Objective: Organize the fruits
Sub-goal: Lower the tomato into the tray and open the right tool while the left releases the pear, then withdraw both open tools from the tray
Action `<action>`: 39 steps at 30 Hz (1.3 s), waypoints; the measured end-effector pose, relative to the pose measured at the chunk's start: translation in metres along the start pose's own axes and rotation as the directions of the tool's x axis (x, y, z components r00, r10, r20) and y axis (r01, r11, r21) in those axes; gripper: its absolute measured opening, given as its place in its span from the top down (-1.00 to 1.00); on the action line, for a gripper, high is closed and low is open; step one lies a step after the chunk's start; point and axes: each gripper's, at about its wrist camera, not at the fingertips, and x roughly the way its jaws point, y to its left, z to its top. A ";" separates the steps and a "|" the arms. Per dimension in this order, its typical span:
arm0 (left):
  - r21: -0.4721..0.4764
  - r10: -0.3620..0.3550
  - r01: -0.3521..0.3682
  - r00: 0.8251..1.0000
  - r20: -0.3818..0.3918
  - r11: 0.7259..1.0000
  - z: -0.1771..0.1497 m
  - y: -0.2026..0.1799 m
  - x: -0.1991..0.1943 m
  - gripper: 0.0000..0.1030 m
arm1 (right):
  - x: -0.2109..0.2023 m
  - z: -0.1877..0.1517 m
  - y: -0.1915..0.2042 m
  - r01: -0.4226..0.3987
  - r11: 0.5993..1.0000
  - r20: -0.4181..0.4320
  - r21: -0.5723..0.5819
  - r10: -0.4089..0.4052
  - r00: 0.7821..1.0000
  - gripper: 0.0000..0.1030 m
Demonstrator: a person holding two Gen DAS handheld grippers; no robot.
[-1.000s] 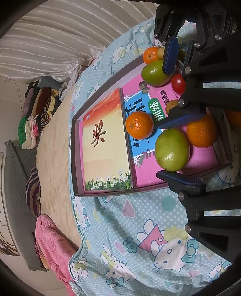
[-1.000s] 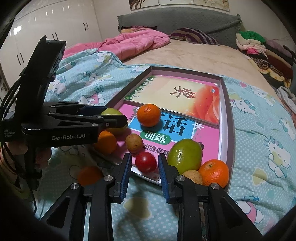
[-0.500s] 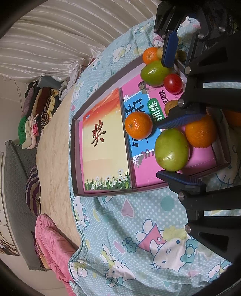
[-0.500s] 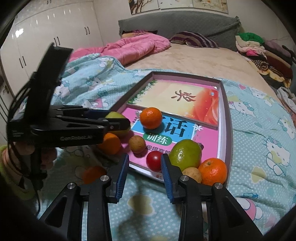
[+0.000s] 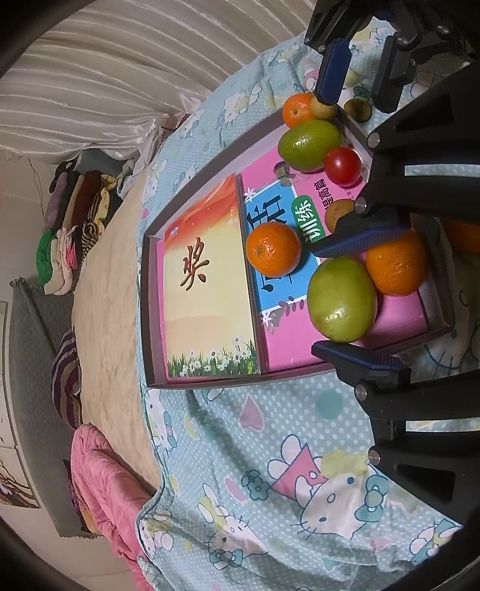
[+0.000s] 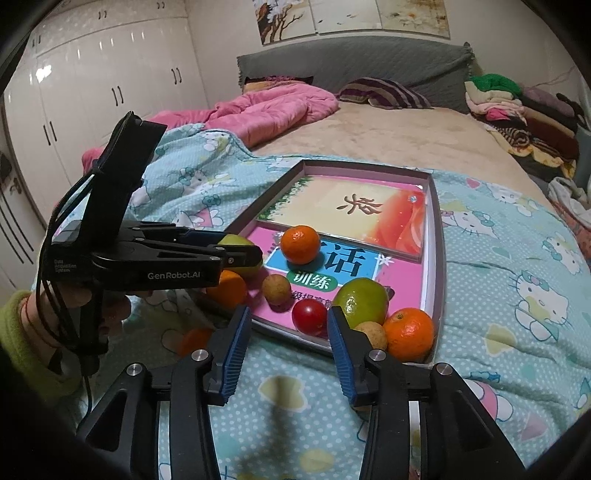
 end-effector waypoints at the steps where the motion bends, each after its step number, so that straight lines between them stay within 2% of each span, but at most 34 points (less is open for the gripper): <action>1: -0.001 0.000 0.000 1.000 -0.001 1.000 0.000 0.000 0.000 0.09 | 0.000 0.000 0.000 0.001 1.000 0.000 0.001 -0.001 1.000 0.14; 10: -0.007 -0.005 0.005 1.000 0.006 1.000 -0.001 -0.002 -0.008 0.08 | -0.003 -0.001 0.000 0.007 1.000 0.011 0.000 -0.007 1.000 0.05; 16: -0.032 -0.020 0.020 1.000 0.012 0.999 -0.001 -0.001 -0.016 -0.03 | -0.007 0.000 -0.001 -0.001 1.000 0.027 0.013 0.001 1.000 -0.01; 20: -0.040 -0.021 0.022 0.999 0.039 0.999 -0.002 -0.002 -0.029 -0.20 | -0.012 0.002 -0.002 -0.001 1.000 0.045 0.014 0.000 0.999 -0.04; 30: -0.054 0.000 0.006 0.992 0.123 0.999 -0.007 -0.004 -0.072 -0.39 | -0.041 0.006 -0.007 0.040 0.999 0.119 0.026 -0.043 0.992 -0.13; 35: -0.051 0.002 0.007 0.984 0.181 0.999 -0.009 -0.009 -0.097 -0.62 | -0.057 0.008 -0.014 0.068 0.997 0.150 0.039 -0.073 0.986 -0.14; 39: -0.043 0.004 0.004 0.979 0.203 0.999 -0.010 -0.017 -0.110 -0.66 | -0.067 0.007 -0.016 0.101 0.994 0.170 0.033 -0.106 0.980 -0.29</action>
